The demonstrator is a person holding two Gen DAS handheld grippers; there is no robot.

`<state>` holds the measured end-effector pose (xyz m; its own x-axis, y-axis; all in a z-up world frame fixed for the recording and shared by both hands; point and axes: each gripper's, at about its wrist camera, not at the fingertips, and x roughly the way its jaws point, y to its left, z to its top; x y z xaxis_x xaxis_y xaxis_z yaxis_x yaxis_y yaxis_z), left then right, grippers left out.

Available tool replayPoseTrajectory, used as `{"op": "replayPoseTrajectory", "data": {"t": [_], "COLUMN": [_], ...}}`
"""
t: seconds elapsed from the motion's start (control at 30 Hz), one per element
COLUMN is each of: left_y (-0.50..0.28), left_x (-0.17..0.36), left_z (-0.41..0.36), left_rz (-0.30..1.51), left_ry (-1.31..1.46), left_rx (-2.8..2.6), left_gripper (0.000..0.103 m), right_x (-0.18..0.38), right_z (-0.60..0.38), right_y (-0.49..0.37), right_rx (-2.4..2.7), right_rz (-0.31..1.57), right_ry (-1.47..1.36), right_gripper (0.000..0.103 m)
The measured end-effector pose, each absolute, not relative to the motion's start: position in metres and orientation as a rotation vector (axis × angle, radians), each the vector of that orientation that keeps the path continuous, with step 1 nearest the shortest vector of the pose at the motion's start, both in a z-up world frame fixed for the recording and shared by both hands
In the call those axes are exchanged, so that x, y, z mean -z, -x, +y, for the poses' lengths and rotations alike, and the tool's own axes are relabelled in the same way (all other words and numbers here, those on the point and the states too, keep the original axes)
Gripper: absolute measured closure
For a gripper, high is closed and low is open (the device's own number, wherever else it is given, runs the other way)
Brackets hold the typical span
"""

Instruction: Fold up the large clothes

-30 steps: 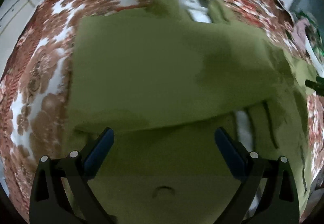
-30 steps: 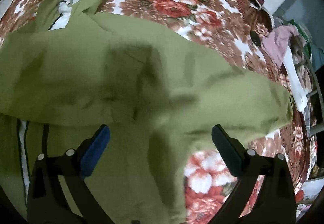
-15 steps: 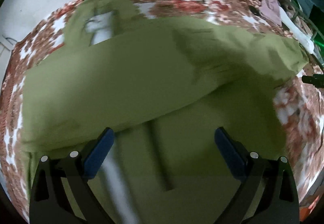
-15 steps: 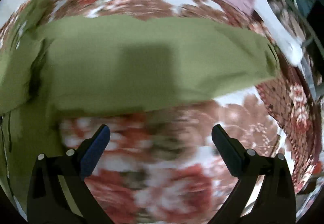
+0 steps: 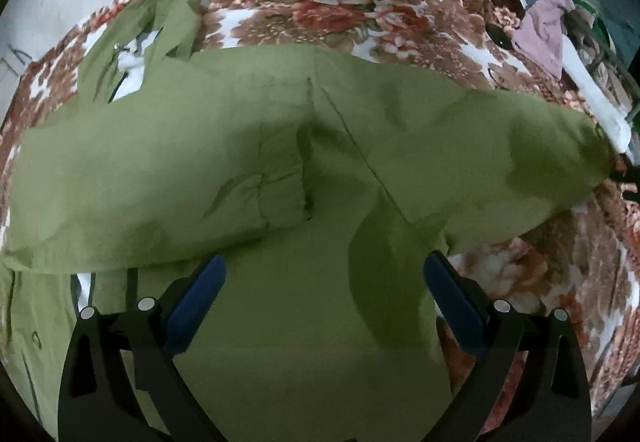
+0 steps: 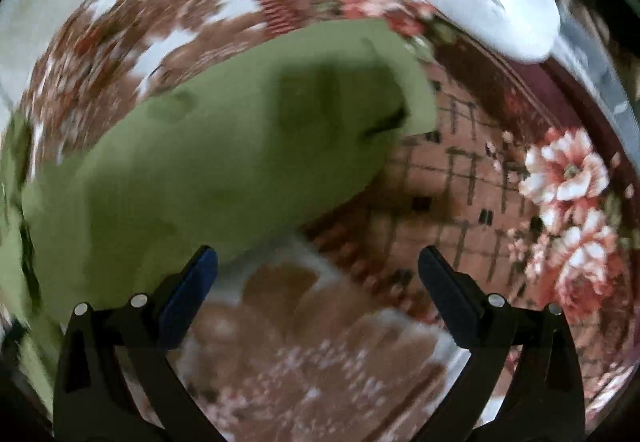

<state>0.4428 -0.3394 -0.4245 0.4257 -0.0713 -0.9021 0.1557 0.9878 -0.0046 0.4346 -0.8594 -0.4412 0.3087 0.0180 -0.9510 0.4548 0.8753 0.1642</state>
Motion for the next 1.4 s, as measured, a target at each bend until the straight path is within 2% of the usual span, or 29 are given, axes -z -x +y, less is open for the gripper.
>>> {"op": "replayPoseTrajectory", "data": {"t": [0.33, 0.4, 0.5, 0.63, 0.67, 0.73, 0.87, 1.03, 1.4], "left_y": [-0.452, -0.452, -0.452, -0.451, -0.452, -0.453, -0.454, -0.450, -0.448], "left_x": [0.449, 0.450, 0.449, 0.451, 0.453, 0.456, 0.467, 0.492, 0.500], "left_z": [-0.334, -0.333, -0.330, -0.324, -0.322, -0.316, -0.304, -0.302, -0.307], "left_rz": [1.141, 1.140, 1.131, 1.123, 1.126, 1.123, 1.149, 1.172, 1.152], "left_ry": [-0.071, -0.060, -0.036, -0.048, -0.055, -0.066, -0.020, -0.061, -0.168], "left_rx": [0.046, 0.036, 0.027, 0.017, 0.011, -0.011, -0.032, -0.016, 0.055], "left_gripper": [0.005, 0.005, 0.005, 0.005, 0.005, 0.006, 0.006, 0.006, 0.005], "right_x": [0.472, 0.478, 0.485, 0.481, 0.479, 0.470, 0.434, 0.363, 0.243], "right_z": [-0.915, -0.924, -0.936, -0.943, -0.943, -0.939, -0.924, -0.873, -0.638], "right_y": [-0.466, -0.468, -0.468, -0.466, -0.466, -0.466, -0.468, -0.485, -0.537], "right_rx": [0.272, 0.281, 0.289, 0.286, 0.272, 0.253, 0.226, 0.074, -0.332], "right_rz": [1.158, 1.152, 1.122, 1.098, 1.089, 1.088, 1.044, 0.970, 0.966], "right_ry": [-0.832, -0.899, -0.991, -0.982, -0.978, -0.932, -0.847, -0.782, -0.601], "right_gripper": [0.011, 0.016, 0.032, 0.076, 0.083, 0.089, 0.092, 0.092, 0.094]}}
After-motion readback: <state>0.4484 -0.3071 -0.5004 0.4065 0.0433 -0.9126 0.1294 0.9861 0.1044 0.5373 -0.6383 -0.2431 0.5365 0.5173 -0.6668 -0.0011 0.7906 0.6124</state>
